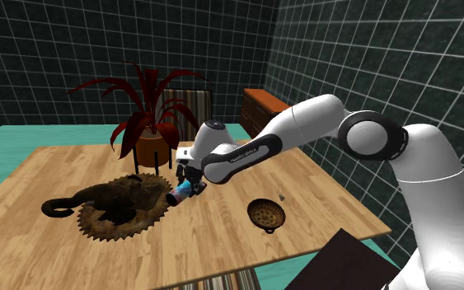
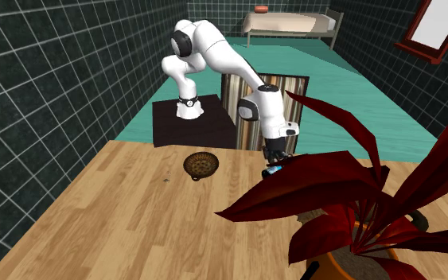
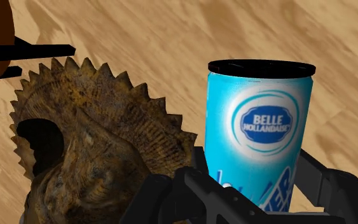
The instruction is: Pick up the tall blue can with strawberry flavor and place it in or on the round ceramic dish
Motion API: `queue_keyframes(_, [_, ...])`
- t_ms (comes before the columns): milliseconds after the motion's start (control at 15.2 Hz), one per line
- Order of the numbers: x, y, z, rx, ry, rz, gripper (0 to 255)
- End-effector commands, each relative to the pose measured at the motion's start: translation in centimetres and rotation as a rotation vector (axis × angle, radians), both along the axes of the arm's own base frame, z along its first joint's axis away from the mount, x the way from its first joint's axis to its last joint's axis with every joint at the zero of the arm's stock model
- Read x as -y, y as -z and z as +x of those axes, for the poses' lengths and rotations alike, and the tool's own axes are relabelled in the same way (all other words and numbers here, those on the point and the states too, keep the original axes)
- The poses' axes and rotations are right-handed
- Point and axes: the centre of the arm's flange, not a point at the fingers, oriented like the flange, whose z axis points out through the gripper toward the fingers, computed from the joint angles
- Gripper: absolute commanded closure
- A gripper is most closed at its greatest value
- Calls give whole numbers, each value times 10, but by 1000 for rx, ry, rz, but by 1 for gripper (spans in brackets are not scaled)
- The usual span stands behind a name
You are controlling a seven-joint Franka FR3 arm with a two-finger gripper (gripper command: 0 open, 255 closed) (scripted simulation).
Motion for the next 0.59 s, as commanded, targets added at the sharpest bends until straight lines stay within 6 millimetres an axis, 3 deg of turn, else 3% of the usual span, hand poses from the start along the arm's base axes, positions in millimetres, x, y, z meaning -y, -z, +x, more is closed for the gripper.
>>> queue_keyframes(0, [0,-6,0,0,0,0,255])
queue_keyframes(528, [84,-8,-63,0,0,0,255])
